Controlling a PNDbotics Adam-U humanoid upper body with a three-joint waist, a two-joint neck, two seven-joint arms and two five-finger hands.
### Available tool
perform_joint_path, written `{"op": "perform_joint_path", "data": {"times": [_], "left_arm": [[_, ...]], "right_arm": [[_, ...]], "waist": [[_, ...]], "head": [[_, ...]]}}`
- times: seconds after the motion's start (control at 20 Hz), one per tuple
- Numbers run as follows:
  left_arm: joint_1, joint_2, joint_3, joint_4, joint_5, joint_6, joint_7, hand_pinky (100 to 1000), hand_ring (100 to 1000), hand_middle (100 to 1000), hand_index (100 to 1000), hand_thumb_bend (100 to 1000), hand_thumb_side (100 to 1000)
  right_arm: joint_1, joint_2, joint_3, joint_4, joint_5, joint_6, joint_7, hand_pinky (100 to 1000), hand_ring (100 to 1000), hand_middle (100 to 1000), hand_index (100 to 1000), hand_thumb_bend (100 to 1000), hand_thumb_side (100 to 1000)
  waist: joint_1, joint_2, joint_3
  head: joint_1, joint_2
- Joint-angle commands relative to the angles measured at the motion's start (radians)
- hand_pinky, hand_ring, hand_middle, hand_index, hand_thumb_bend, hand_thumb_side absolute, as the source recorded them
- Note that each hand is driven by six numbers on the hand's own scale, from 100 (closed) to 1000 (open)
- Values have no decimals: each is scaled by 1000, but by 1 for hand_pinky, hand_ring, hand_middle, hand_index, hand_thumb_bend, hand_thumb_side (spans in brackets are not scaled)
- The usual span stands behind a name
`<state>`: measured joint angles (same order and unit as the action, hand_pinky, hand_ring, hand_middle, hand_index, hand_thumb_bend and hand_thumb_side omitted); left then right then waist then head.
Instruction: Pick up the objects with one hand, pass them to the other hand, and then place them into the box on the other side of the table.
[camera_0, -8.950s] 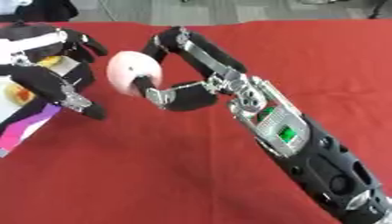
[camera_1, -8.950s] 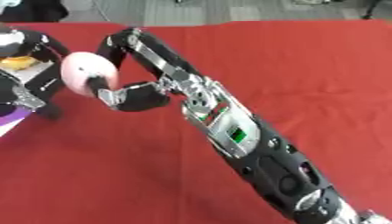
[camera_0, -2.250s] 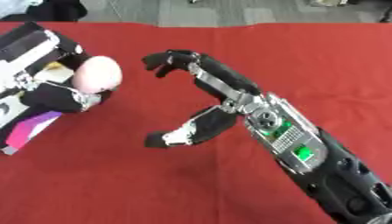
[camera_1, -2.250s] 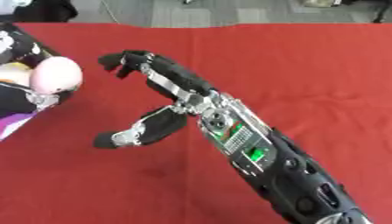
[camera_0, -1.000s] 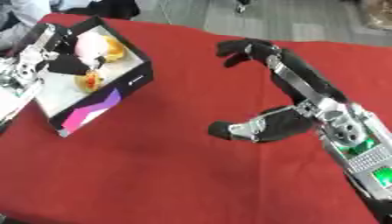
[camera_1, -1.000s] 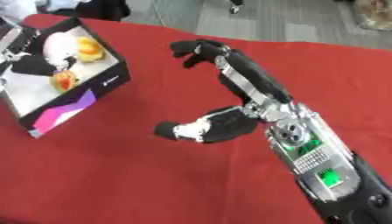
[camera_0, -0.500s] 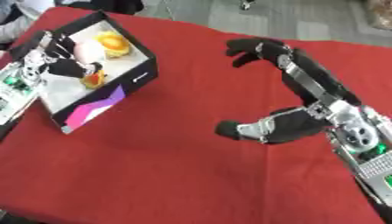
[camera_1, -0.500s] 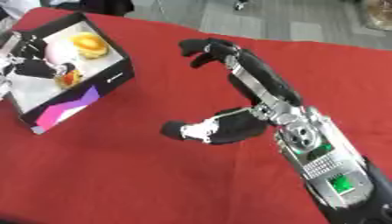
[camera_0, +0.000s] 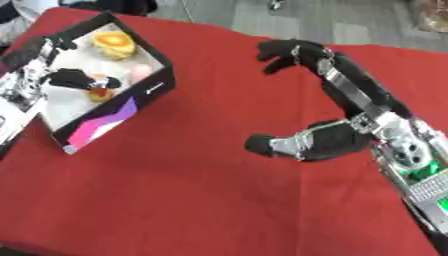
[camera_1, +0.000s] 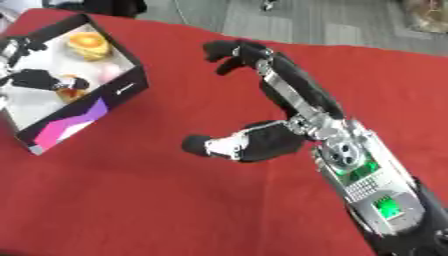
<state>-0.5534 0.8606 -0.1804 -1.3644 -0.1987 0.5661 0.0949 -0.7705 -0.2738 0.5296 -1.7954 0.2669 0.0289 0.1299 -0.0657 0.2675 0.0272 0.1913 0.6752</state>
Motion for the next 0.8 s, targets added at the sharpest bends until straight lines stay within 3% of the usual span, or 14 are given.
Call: {"op": "perform_joint_path", "data": {"times": [0.05,0.15,0.3,0.35,0.55,0.6,0.7,0.75,0.8], "left_arm": [[-12,26,25,-12,-12,-1,-7,974,848,779,780,1000,326],[-10,26,33,-22,-1,-10,2,952,816,752,750,1000,299],[-1,27,64,-69,46,-26,77,928,777,743,694,1000,404],[7,28,78,-98,73,-35,115,914,759,738,663,966,456],[81,43,128,-272,187,-134,255,911,753,760,693,795,603],[103,46,146,-317,217,-167,287,913,761,770,715,748,662],[152,52,183,-395,274,-222,353,916,773,784,746,702,726],[174,54,200,-424,297,-241,384,918,772,783,749,648,745],[195,54,214,-445,318,-255,414,924,773,781,753,573,781]], "right_arm": [[-8,-21,-17,-26,-7,4,-9,932,763,784,898,675,480],[-5,-22,-21,-26,-8,6,-13,931,761,782,896,674,470],[-1,-27,-32,-32,-16,10,-27,931,760,782,896,668,459],[-1,-32,-39,-38,-21,11,-35,931,761,783,897,652,449],[-7,-69,-89,-78,-46,18,-83,933,771,800,899,622,388],[-10,-84,-108,-88,-55,20,-101,934,778,808,902,583,371],[-15,-117,-150,-105,-77,23,-145,937,786,812,899,425,422],[-15,-137,-172,-114,-84,23,-170,938,791,815,896,303,471],[-12,-157,-193,-122,-89,24,-195,940,793,815,896,260,495]], "waist": [[4,-10,-1],[6,-11,-1],[8,-13,-1],[8,-15,-1],[10,-23,-3],[11,-28,-3],[14,-38,-2],[16,-45,-1],[19,-52,0]], "head": [[-6,9],[-9,13],[-24,16],[-34,18],[-114,27],[-139,29],[-179,29],[-194,29],[-209,30]]}}
